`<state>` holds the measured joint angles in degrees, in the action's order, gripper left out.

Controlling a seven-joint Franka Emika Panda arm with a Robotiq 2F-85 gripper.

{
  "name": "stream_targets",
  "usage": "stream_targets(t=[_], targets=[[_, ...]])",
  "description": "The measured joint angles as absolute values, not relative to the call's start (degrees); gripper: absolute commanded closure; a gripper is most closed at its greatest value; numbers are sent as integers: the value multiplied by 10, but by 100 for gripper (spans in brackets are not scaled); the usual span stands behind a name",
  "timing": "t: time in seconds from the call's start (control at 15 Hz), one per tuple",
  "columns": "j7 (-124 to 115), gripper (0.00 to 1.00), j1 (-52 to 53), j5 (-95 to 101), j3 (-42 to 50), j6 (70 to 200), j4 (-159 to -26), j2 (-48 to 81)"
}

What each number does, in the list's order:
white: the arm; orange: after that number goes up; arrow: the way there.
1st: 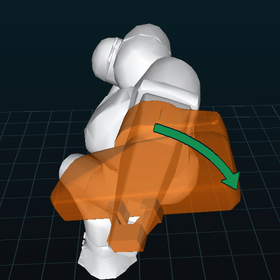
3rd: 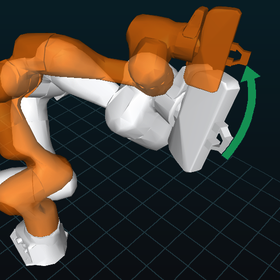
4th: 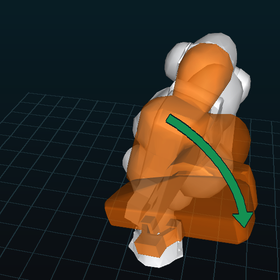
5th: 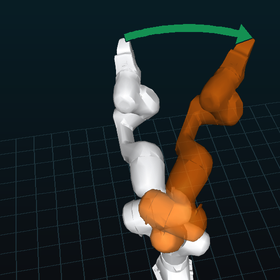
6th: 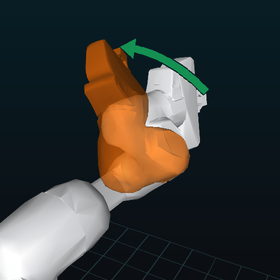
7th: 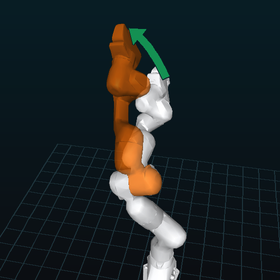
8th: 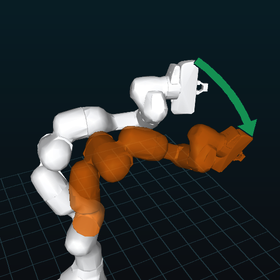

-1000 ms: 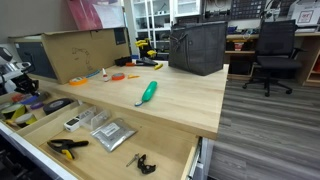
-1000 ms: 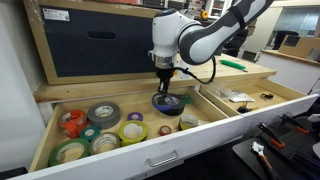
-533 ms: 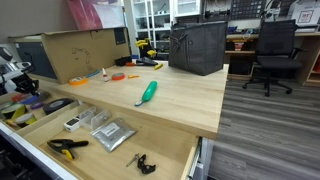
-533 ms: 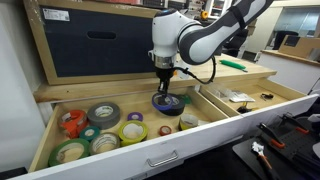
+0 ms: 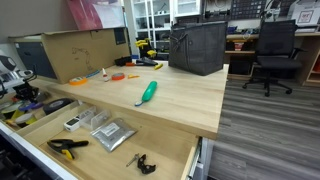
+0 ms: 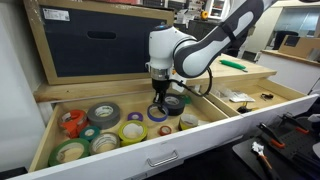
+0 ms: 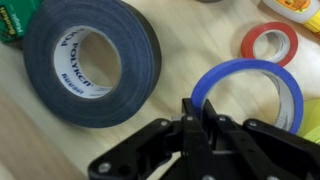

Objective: Pick the blue masking tape and put in into the upper open drawer to the left

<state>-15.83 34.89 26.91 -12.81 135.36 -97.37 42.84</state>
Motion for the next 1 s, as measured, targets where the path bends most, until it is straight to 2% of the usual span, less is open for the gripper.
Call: stream_targets(t=[0.8,0.87,0.93,1.0], targets=[[-158,97,379,248,-73,1353,-942,475],[-158,91,379,248,-71,1353,-941,477],[-158,64,380,248,-70,1353,-940,478],[-158,62,380,248,-69,1353,-939,479]])
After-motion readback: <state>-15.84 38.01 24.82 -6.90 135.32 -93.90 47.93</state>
